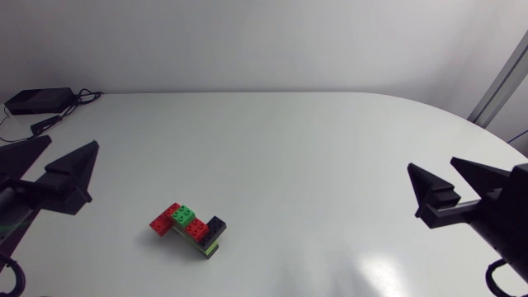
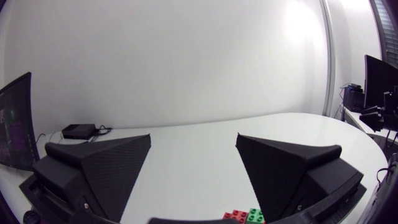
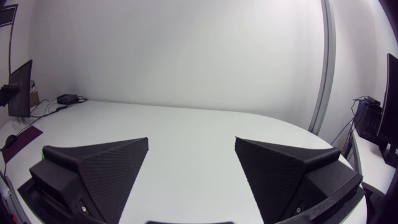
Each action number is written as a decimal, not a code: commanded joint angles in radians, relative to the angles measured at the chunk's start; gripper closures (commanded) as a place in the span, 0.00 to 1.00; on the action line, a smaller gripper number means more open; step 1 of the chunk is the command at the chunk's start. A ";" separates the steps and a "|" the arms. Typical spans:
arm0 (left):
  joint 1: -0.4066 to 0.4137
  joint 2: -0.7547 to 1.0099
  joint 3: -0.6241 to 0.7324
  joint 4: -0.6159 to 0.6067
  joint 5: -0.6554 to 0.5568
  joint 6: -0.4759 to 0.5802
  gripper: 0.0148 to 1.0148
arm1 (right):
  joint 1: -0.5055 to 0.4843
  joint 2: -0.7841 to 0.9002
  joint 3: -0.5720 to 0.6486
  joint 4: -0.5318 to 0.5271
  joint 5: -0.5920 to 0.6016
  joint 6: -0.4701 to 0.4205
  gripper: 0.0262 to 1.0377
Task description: Separate the duplo bricks
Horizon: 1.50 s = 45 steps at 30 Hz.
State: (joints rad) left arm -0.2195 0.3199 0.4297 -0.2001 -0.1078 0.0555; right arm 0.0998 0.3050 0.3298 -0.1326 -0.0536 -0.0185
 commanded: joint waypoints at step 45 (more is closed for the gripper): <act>-0.173 1.039 0.477 -0.633 0.203 0.112 0.09 | 0.147 0.398 0.233 -0.148 -0.017 0.137 0.03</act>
State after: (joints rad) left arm -0.3790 1.3403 0.9062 -0.8406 0.1028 0.1745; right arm 0.2348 0.6861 0.5442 -0.2710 -0.0765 0.0799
